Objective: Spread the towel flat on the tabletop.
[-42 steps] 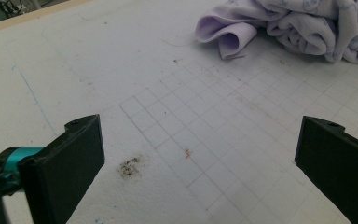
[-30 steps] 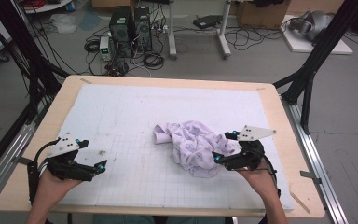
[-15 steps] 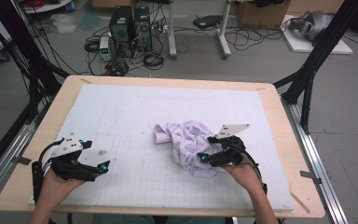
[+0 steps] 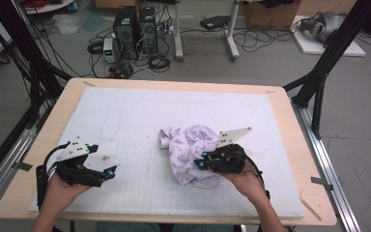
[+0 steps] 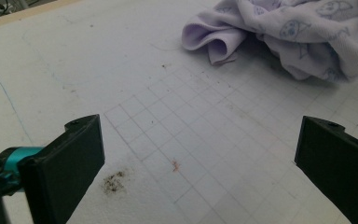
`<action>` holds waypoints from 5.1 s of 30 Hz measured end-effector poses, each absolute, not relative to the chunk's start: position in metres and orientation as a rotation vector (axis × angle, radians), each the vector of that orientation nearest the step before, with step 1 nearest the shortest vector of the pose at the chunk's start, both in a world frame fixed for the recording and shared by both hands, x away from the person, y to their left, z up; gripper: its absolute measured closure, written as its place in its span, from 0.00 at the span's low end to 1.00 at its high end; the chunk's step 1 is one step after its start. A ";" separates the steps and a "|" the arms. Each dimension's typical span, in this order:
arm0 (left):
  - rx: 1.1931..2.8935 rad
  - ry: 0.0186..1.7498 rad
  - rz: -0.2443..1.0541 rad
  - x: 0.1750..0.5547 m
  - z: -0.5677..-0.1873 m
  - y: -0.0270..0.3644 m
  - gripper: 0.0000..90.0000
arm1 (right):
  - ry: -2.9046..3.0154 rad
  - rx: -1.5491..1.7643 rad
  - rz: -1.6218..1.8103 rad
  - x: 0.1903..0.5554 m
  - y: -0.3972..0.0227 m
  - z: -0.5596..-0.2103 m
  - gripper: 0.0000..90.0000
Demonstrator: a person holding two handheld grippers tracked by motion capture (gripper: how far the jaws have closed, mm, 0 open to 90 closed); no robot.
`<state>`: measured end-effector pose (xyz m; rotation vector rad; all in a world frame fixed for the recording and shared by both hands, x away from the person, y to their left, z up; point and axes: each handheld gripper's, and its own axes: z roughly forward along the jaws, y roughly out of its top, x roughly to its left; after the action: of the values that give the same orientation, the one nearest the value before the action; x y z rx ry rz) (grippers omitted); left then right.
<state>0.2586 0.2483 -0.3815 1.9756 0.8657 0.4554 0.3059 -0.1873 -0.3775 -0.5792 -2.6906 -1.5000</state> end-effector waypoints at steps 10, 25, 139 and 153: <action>1.986 0.824 0.466 0.258 -0.371 0.241 0.03 | -2.609 -0.239 -1.488 0.258 -0.138 -0.362 0.91; 2.018 0.723 0.371 0.279 -0.382 0.197 0.10 | -2.753 -0.551 -1.484 0.287 -0.190 -0.371 0.48; 2.088 0.772 0.212 0.347 -0.403 0.187 0.56 | -2.877 -1.003 -1.230 0.346 -0.241 -0.422 0.58; 2.233 0.798 0.185 0.365 -0.432 0.161 0.93 | -2.923 -0.987 -1.211 0.352 -0.228 -0.440 0.92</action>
<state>0.3651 0.1613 -0.4321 2.2330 0.7976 0.1849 0.3515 -0.2278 -0.4400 -0.9868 -2.9233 -1.2110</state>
